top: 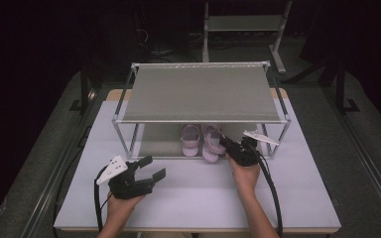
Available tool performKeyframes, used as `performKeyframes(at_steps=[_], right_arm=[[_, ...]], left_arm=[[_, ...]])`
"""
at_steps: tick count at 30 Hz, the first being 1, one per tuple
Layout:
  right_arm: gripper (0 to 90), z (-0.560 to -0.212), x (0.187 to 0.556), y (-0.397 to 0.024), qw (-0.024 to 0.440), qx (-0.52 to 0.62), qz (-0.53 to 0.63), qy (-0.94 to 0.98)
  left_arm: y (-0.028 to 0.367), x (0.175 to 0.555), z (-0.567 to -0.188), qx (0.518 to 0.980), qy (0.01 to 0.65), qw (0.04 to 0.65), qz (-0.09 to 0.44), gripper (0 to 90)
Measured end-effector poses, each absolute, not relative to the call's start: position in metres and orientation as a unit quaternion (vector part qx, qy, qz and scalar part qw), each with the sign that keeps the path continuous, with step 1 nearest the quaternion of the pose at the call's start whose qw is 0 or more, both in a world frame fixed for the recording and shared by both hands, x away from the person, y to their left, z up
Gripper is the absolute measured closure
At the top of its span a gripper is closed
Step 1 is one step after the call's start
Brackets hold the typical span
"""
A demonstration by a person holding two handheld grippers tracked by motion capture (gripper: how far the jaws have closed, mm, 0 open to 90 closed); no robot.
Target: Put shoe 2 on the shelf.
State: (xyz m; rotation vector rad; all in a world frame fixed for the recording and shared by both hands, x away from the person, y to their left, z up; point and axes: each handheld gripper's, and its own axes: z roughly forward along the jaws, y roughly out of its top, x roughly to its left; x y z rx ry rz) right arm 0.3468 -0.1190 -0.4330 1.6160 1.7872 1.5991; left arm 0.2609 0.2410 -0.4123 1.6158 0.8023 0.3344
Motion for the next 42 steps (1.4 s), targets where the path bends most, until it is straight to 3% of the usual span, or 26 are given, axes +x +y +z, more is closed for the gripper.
performKeyframes(at_steps=[42], right_arm=[[82.2,-0.444,0.375,-0.106,0.167,0.555,0.499,0.644]], left_arm=[[0.240,0.260,-0.413,0.696,0.349,0.613,0.137,26.1]])
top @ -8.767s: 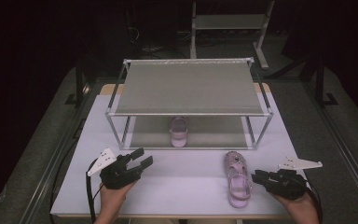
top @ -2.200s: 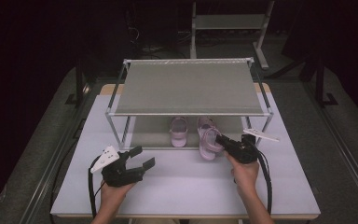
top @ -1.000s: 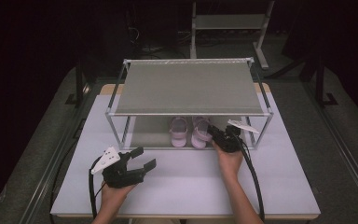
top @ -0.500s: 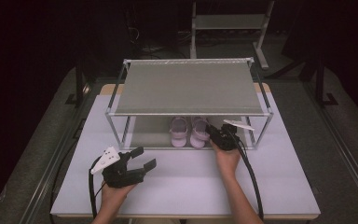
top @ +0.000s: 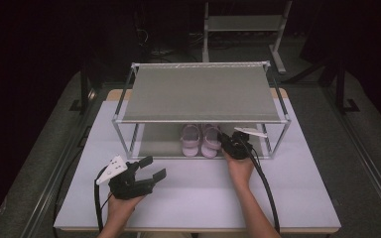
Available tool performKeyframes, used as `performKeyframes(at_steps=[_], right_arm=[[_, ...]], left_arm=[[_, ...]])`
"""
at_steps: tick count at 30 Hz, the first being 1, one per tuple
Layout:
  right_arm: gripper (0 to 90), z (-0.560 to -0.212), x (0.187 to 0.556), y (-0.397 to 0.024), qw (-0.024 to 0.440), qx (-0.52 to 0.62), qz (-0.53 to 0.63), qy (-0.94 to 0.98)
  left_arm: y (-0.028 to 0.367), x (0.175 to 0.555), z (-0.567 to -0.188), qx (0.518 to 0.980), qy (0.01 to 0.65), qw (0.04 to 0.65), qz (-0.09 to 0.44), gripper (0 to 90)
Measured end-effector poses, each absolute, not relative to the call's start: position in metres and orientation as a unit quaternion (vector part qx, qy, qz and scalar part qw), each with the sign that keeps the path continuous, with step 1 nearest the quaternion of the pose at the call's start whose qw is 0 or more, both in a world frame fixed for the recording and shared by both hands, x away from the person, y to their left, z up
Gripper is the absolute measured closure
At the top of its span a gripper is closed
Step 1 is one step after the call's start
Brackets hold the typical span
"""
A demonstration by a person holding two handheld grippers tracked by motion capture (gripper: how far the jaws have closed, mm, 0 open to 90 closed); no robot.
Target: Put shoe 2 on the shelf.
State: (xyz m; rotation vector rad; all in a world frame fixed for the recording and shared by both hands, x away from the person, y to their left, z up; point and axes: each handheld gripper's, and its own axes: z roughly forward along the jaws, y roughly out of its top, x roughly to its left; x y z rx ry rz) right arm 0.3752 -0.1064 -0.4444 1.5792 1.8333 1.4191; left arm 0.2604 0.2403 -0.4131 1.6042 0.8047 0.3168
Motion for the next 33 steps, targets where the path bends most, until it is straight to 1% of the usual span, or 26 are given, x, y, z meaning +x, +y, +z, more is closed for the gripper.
performKeyframes(at_steps=[3,9,11,13,16,21,33], right_arm=[[82.1,-0.4433,0.3750,-0.1046,0.181,0.550,0.493,0.649],[82.1,-0.4447,0.3768,-0.1038,0.186,0.546,0.490,0.654],[82.0,-0.4441,0.3772,-0.1009,0.177,0.552,0.500,0.643],[81.9,-0.4445,0.3784,-0.1006,0.182,0.555,0.494,0.645],[80.2,-0.4447,0.3784,-0.1005,0.178,0.556,0.497,0.642],[72.1,-0.4439,0.3786,-0.1016,0.164,0.552,0.517,0.633],[68.7,-0.4398,0.3703,-0.1096,0.128,0.553,0.533,0.627]], left_arm=[[0.2400,0.2603,-0.4129,0.696,0.348,0.613,0.137,26.1],[0.2404,0.2603,-0.4134,0.695,0.350,0.613,0.137,26.1],[0.2406,0.2603,-0.4132,0.694,0.351,0.614,0.136,26.1],[0.2406,0.2604,-0.4135,0.694,0.350,0.614,0.135,26.1],[0.2401,0.2602,-0.4136,0.695,0.349,0.614,0.135,26.0],[0.2402,0.2596,-0.4133,0.694,0.350,0.614,0.136,26.1],[0.2407,0.2588,-0.4133,0.695,0.351,0.613,0.137,26.1]])
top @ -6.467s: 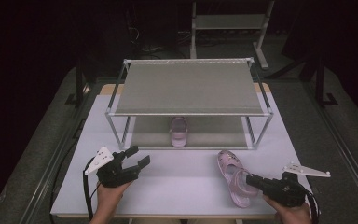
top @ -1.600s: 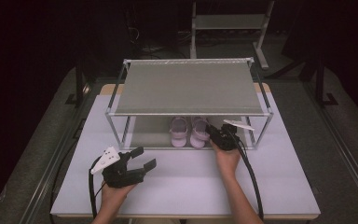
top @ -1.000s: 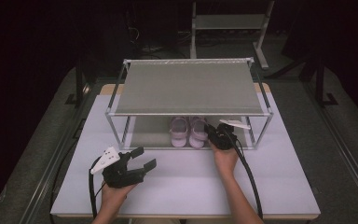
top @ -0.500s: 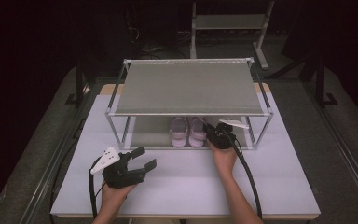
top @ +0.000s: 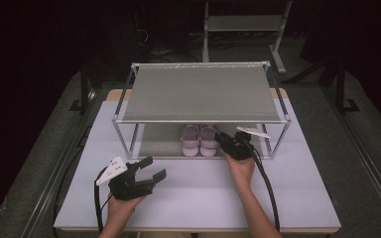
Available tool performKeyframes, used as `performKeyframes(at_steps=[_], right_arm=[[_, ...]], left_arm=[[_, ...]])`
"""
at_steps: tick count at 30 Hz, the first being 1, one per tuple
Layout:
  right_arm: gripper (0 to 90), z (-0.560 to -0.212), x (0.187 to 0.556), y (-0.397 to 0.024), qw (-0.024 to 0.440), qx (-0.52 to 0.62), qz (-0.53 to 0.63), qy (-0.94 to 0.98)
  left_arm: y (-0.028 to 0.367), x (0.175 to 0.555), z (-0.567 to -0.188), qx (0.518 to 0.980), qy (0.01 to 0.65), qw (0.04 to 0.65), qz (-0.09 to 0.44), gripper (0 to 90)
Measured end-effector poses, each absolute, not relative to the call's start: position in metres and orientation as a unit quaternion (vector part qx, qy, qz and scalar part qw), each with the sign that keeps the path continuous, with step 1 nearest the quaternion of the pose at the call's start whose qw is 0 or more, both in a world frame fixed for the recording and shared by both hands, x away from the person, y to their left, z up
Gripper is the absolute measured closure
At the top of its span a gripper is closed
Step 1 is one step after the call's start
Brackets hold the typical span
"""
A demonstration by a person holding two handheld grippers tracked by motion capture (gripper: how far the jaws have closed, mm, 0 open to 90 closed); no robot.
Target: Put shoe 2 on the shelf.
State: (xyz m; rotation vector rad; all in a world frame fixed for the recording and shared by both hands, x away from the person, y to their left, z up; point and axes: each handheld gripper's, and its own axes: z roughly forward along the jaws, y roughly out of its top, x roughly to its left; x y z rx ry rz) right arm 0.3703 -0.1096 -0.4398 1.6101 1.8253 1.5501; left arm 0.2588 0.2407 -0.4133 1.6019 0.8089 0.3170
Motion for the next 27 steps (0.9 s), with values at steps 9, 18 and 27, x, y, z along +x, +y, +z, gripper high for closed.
performKeyframes(at_steps=[9,18,27], right_arm=[[66.1,-0.436,0.355,-0.120,0.112,0.552,0.544,0.621],[62.5,-0.433,0.343,-0.135,0.090,0.548,0.556,0.618],[57.4,-0.432,0.334,-0.147,0.065,0.546,0.556,0.623]], left_arm=[[0.239,0.259,-0.414,0.698,0.348,0.611,0.138,26.0],[0.238,0.259,-0.414,0.699,0.347,0.610,0.138,26.1],[0.238,0.258,-0.413,0.700,0.345,0.610,0.141,26.1]])
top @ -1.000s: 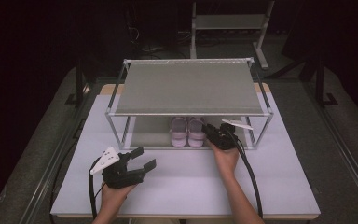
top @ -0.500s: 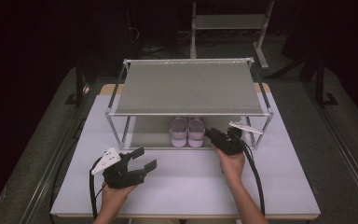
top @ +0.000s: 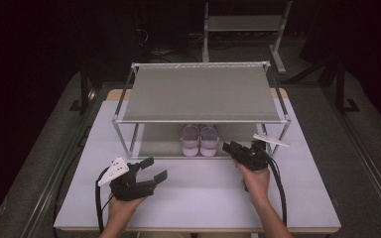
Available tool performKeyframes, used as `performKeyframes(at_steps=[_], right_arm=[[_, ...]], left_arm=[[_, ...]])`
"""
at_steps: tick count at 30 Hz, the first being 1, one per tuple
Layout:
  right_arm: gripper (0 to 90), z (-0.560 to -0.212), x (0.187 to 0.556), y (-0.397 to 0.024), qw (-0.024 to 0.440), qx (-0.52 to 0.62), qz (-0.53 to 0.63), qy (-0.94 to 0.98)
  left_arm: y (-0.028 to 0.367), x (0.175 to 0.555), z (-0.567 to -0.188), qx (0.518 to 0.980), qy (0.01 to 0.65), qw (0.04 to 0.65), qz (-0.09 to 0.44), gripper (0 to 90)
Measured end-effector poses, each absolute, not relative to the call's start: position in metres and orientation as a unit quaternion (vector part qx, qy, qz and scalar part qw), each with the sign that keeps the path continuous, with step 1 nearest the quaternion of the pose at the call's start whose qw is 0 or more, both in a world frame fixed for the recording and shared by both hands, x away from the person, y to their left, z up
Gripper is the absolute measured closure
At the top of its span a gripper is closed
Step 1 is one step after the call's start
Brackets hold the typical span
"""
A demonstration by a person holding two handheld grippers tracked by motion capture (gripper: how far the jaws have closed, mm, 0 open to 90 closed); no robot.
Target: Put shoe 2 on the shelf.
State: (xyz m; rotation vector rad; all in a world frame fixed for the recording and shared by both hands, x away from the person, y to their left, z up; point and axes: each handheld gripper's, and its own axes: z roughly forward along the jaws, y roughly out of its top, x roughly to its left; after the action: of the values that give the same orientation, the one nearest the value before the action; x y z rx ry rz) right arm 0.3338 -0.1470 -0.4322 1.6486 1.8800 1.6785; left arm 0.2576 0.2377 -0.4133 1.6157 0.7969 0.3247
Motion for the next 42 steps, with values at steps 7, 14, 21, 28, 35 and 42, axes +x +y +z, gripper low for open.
performKeyframes(at_steps=[7,14,21,28,35,42], right_arm=[[54.5,-0.434,0.329,-0.158,0.049,0.546,0.555,0.626],[53.5,-0.435,0.325,-0.168,0.042,0.547,0.551,0.629],[52.2,-0.433,0.320,-0.174,0.033,0.544,0.555,0.629],[51.4,-0.433,0.316,-0.183,0.021,0.549,0.558,0.622],[50.6,-0.437,0.311,-0.190,0.018,0.550,0.551,0.628],[49.3,-0.441,0.307,-0.196,0.013,0.551,0.552,0.626]], left_arm=[[0.236,0.258,-0.414,0.703,0.344,0.607,0.139,26.0],[0.236,0.259,-0.415,0.703,0.344,0.607,0.139,26.1],[0.236,0.258,-0.415,0.703,0.344,0.606,0.140,26.1],[0.235,0.258,-0.415,0.704,0.344,0.606,0.140,26.1],[0.235,0.258,-0.415,0.704,0.344,0.605,0.140,26.0],[0.236,0.258,-0.416,0.705,0.344,0.604,0.140,26.0]])
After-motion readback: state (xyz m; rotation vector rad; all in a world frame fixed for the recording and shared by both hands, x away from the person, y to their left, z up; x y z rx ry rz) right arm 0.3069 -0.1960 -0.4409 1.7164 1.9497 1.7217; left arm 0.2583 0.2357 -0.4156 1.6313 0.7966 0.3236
